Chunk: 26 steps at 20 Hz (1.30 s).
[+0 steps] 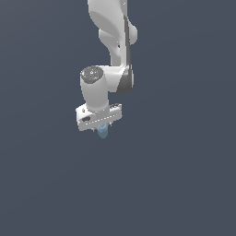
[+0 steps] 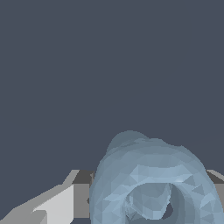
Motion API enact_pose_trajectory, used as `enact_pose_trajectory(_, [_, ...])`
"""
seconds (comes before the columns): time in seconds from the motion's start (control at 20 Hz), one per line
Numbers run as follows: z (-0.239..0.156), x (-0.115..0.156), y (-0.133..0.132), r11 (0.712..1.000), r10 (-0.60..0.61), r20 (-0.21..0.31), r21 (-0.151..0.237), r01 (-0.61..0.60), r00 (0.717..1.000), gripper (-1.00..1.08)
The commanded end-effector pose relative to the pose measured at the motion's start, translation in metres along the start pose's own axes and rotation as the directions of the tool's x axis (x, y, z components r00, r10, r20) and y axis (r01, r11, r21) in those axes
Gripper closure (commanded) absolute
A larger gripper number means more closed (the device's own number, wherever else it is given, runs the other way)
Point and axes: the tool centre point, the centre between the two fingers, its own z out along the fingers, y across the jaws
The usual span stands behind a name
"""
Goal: Pick up the object and move it to a goal position.
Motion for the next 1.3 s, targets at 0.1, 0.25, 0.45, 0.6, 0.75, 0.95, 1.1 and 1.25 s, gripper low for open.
enact_pose_trajectory(0.1, [-0.033, 0.015, -0.009, 1.000, 0.000, -0.001, -0.001, 0.000, 1.000, 1.08])
enact_pose_trajectory(0.25, [-0.060, 0.027, -0.016, 1.000, 0.000, -0.001, -0.001, 0.000, 1.000, 1.08])
enact_pose_trajectory(0.45, [-0.099, 0.045, -0.026, 1.000, 0.000, -0.001, -0.001, 0.000, 1.000, 1.08])
enact_pose_trajectory(0.6, [-0.129, 0.058, -0.034, 1.000, 0.000, -0.001, -0.001, 0.000, 1.000, 1.08])
enact_pose_trajectory(0.75, [-0.157, 0.072, -0.041, 1.000, 0.000, 0.000, -0.001, 0.000, 1.000, 1.08])
enact_pose_trajectory(0.95, [-0.192, 0.088, -0.050, 1.000, 0.000, 0.000, -0.001, 0.000, 1.000, 1.08])
enact_pose_trajectory(1.1, [-0.214, 0.099, -0.056, 1.000, 0.000, 0.000, -0.001, 0.000, 1.000, 1.08])
enact_pose_trajectory(1.25, [-0.234, 0.109, -0.061, 1.000, 0.000, 0.000, 0.000, 0.000, 1.000, 1.08])
